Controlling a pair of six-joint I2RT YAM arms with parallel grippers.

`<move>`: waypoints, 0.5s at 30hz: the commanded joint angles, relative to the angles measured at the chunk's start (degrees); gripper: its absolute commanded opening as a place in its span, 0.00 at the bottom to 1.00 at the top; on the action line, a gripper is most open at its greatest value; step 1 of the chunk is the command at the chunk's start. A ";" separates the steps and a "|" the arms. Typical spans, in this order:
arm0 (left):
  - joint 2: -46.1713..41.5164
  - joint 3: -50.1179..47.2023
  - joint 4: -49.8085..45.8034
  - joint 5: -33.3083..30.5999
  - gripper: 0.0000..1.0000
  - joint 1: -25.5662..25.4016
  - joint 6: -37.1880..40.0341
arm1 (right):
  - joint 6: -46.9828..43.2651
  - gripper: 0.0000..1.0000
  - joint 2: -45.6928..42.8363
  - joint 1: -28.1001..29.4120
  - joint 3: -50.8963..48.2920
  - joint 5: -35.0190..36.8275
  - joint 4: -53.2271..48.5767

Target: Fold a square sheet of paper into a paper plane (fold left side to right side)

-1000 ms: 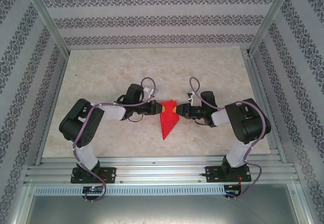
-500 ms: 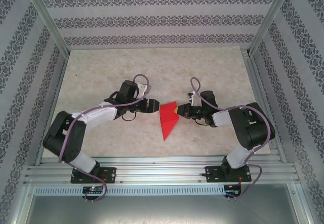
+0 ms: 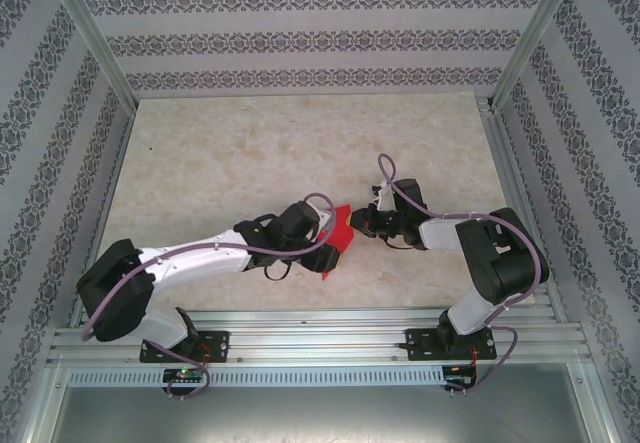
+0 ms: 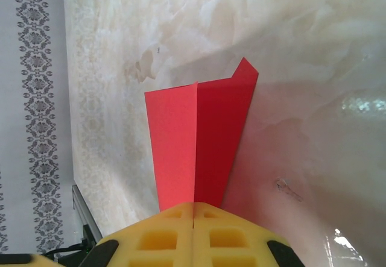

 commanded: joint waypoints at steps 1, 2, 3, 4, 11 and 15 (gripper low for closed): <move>4.73 5.97 -5.17 -9.11 0.67 -3.71 -2.62 | 0.62 0.00 -1.42 0.71 1.69 1.66 -3.41; 6.56 7.56 -6.24 -10.22 0.67 -4.61 -2.80 | 0.49 0.00 -1.49 0.75 1.87 1.88 -3.93; 8.42 9.14 -7.62 -11.45 0.67 -5.35 -2.97 | 0.37 0.00 -1.56 0.84 1.88 1.97 -3.88; 9.89 10.46 -8.94 -12.74 0.67 -5.96 -3.27 | 0.35 0.00 -1.58 0.95 1.88 2.08 -4.10; 17.92 15.93 -13.51 -17.13 0.65 -8.41 -5.52 | -0.06 0.00 -1.27 1.05 2.14 2.05 -4.67; 20.78 18.07 -15.65 -19.23 0.65 -8.61 -6.44 | -0.06 0.00 -1.16 1.17 2.31 1.99 -4.69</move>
